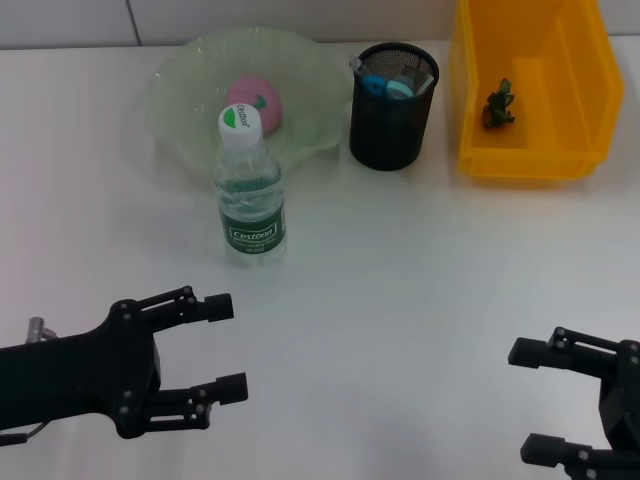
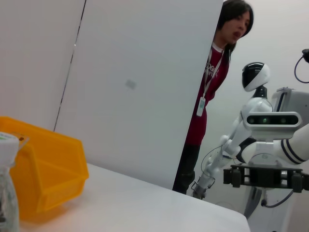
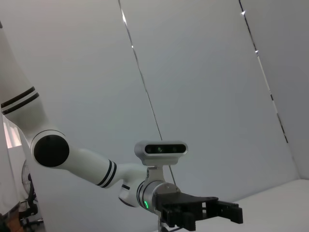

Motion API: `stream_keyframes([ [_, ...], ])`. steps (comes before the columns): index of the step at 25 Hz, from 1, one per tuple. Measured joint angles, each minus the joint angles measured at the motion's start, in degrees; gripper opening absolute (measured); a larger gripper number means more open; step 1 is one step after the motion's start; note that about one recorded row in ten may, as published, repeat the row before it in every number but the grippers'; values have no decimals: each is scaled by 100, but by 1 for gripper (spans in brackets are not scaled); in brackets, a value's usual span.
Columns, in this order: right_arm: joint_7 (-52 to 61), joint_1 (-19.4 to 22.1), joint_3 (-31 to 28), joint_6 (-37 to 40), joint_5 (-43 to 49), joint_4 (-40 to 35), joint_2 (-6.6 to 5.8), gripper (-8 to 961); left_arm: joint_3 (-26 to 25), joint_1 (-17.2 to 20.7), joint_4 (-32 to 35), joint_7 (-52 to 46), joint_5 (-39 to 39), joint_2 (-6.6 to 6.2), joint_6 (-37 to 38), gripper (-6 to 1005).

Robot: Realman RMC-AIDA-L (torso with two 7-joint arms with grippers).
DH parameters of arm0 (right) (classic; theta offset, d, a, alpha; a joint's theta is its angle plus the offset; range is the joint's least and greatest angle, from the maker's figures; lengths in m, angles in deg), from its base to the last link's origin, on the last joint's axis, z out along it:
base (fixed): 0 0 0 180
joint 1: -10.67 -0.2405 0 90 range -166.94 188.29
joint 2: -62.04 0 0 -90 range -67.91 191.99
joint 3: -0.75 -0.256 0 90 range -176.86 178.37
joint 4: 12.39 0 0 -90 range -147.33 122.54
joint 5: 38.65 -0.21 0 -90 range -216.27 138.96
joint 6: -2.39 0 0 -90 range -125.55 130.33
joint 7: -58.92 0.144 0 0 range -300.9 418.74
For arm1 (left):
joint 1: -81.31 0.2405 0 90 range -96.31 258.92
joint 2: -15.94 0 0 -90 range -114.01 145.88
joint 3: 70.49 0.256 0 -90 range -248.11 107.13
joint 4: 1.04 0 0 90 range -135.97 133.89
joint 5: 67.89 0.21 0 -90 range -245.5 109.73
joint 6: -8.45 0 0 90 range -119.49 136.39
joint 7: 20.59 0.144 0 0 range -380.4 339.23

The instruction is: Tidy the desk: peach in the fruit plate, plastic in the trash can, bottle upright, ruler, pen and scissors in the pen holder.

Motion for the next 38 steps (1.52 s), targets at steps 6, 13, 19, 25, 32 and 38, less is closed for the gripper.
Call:
stream_keyframes([
  [6, 29, -55, 7, 27, 41, -18, 4, 789, -67, 18, 24, -2, 36, -30, 178, 840],
  [13, 32, -195, 9, 30, 232, -3, 7, 789, -115, 13, 27, -31, 37, -60, 327, 840],
  [19, 58, -302, 9, 26, 301, -3, 7, 789, -161, -25, 65, -155, 37, -89, 436, 840],
  [25, 114, -330, 8, 12, 311, -6, 7, 790, -211, -34, 69, -162, 37, -96, 495, 840],
  [32, 116, -348, 58, 10, 311, -6, 13, 790, -224, -35, 69, -163, 38, -97, 487, 840],
  [38, 122, -367, 79, 3, 311, -4, 25, 790, -224, -20, 69, -163, 43, -97, 488, 840],
])
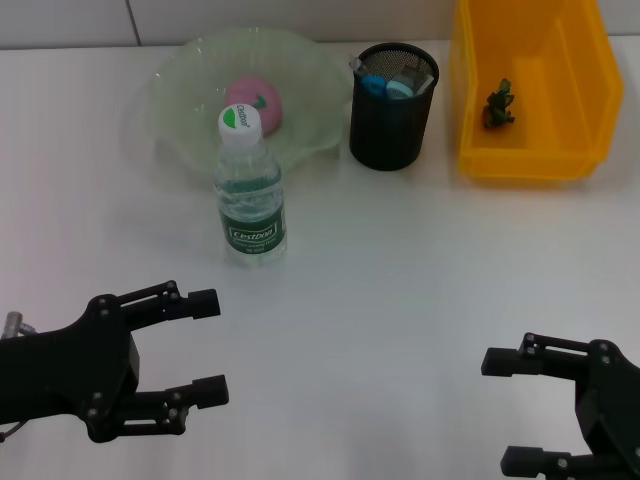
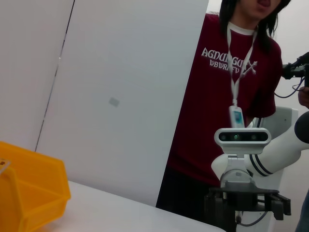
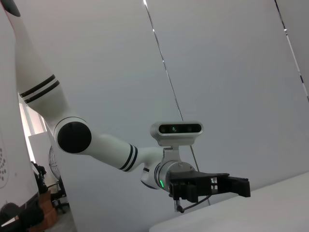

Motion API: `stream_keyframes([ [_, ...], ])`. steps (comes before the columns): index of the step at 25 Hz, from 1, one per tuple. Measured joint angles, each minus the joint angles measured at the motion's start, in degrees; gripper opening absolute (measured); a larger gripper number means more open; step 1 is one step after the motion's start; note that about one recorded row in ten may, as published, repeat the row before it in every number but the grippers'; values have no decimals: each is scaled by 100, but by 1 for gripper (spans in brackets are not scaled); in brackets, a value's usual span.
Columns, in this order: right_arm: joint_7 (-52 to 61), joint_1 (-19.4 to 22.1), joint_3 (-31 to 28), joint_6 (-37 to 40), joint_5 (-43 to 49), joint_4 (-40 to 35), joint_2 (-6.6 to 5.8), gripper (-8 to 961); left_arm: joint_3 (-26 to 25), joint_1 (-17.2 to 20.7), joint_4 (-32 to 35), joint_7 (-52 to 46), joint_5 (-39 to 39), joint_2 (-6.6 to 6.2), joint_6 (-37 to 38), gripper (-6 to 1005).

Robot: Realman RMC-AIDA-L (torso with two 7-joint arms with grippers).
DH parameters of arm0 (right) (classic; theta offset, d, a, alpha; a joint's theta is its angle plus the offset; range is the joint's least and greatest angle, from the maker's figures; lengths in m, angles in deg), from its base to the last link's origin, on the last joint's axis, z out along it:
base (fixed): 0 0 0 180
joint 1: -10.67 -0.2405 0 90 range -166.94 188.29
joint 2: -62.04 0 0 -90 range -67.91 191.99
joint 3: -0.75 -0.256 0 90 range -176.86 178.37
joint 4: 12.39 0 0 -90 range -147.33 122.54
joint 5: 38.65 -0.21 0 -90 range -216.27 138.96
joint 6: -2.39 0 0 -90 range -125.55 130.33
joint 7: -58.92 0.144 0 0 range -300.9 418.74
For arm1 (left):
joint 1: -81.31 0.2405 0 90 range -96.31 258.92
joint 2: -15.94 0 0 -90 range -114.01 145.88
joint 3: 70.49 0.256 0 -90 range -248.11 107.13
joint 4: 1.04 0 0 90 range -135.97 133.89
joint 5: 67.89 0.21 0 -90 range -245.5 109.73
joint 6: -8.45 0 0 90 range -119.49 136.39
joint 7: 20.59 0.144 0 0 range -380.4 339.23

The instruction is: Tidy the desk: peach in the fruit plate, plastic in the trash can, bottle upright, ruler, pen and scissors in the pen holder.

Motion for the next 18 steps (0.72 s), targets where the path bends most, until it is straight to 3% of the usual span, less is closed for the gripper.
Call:
stream_keyframes([
  [18, 2, 15, 8, -44, -1, 7, 50, 790, 33, 37, 0, 0, 2, -8, 11, 840],
])
